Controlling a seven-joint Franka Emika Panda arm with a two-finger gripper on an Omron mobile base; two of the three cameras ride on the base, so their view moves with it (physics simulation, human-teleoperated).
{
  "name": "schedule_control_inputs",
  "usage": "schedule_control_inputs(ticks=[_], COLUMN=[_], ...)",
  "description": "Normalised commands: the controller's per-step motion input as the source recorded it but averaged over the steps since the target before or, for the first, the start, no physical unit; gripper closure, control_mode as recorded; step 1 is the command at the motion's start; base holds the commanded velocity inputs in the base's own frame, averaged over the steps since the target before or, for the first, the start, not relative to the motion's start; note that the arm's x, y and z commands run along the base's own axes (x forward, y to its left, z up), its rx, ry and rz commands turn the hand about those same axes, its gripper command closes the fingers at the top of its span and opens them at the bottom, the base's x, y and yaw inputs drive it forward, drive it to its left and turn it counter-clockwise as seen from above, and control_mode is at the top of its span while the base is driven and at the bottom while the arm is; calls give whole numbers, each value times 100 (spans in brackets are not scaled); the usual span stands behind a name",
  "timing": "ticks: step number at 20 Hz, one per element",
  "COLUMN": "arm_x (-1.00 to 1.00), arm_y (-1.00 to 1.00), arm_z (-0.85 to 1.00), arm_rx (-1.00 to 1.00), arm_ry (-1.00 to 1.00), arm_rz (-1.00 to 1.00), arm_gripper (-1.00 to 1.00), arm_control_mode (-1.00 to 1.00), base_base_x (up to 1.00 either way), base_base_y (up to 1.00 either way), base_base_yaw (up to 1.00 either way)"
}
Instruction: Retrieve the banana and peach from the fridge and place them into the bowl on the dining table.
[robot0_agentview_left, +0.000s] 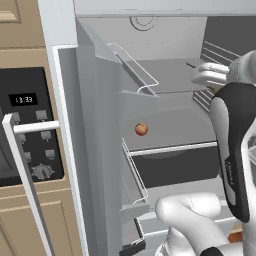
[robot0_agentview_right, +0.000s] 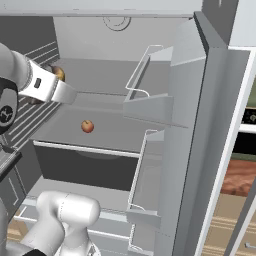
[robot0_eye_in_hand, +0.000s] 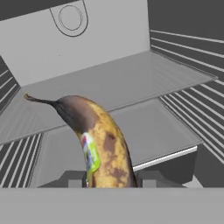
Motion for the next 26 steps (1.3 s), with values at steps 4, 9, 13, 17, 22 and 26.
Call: schedule_control_inputs(ticks=[4,9,13,17,22,26], arm_x=[0,0,0,0,0,0], arm_y=[0,0,0,0,0,0], arm_z=[0,0,0,0,0,0], arm_rx=[0,0,0,0,0,0], arm_ry=[0,0,0,0,0,0], arm_rz=[0,0,0,0,0,0], arm_gripper=[100,100,100,100,100,100], arm_control_mode=[-100,100,100,100,100,100], base_base_x=[0,-17,-71,-74,-66,-44], base_base_y=[0,0,0,0,0,0], base_base_yaw=[0,0,1,3,6,16])
